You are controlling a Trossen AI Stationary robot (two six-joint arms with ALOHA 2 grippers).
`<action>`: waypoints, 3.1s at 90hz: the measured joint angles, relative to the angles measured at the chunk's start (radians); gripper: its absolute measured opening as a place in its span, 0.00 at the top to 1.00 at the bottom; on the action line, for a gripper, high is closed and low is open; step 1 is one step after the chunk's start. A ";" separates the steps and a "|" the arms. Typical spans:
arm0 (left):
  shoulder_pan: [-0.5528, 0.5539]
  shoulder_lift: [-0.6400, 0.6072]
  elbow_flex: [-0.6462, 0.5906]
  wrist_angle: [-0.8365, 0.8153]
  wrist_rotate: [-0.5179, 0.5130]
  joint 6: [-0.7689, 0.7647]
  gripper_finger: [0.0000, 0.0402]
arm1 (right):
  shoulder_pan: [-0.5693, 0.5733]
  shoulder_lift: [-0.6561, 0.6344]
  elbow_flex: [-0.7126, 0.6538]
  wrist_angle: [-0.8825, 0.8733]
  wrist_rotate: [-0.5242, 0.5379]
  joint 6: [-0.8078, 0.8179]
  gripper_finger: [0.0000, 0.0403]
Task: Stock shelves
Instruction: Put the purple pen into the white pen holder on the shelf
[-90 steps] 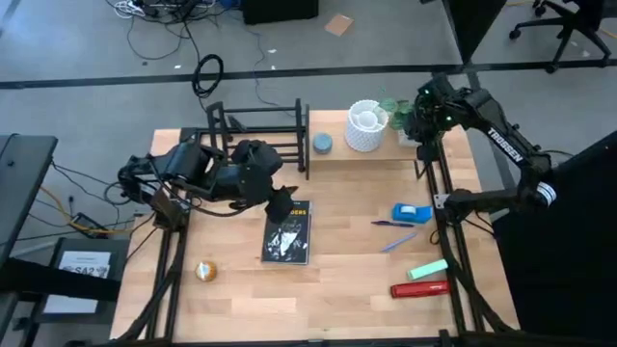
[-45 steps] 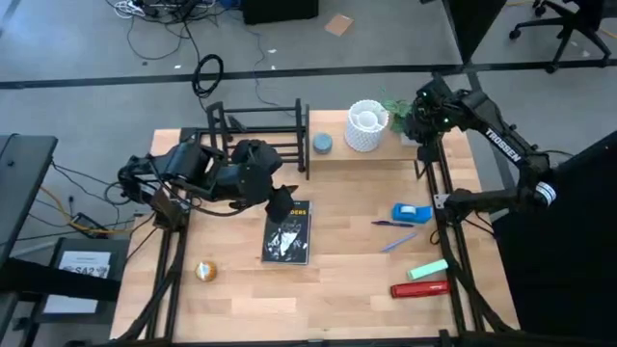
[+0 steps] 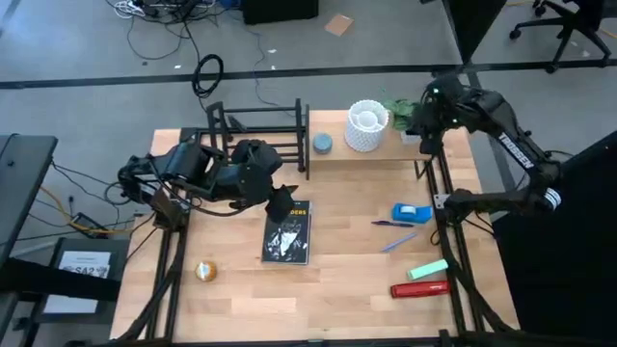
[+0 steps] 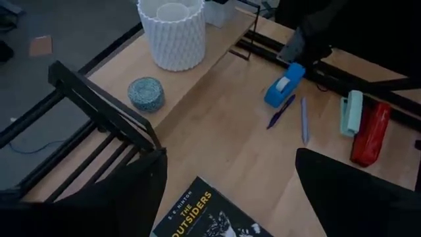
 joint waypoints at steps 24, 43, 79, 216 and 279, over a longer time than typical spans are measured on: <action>-0.002 0.000 0.000 0.000 0.012 -0.011 0.22 | 0.150 -0.031 0.185 -0.014 0.016 0.301 0.50; 0.007 0.000 0.000 0.000 0.018 0.040 0.22 | 0.355 -0.032 0.285 -0.024 0.010 0.502 0.52; 0.013 0.000 0.000 -0.001 0.037 0.139 0.22 | 0.816 0.010 0.184 -0.096 -0.340 0.870 0.56; -0.059 -0.006 0.000 -0.116 0.200 -0.172 0.22 | 1.223 0.380 -0.767 0.649 -0.303 0.993 0.94; -0.059 -0.006 0.000 -0.111 0.162 -0.111 0.22 | 1.179 -0.044 -0.474 0.634 -0.091 1.321 1.00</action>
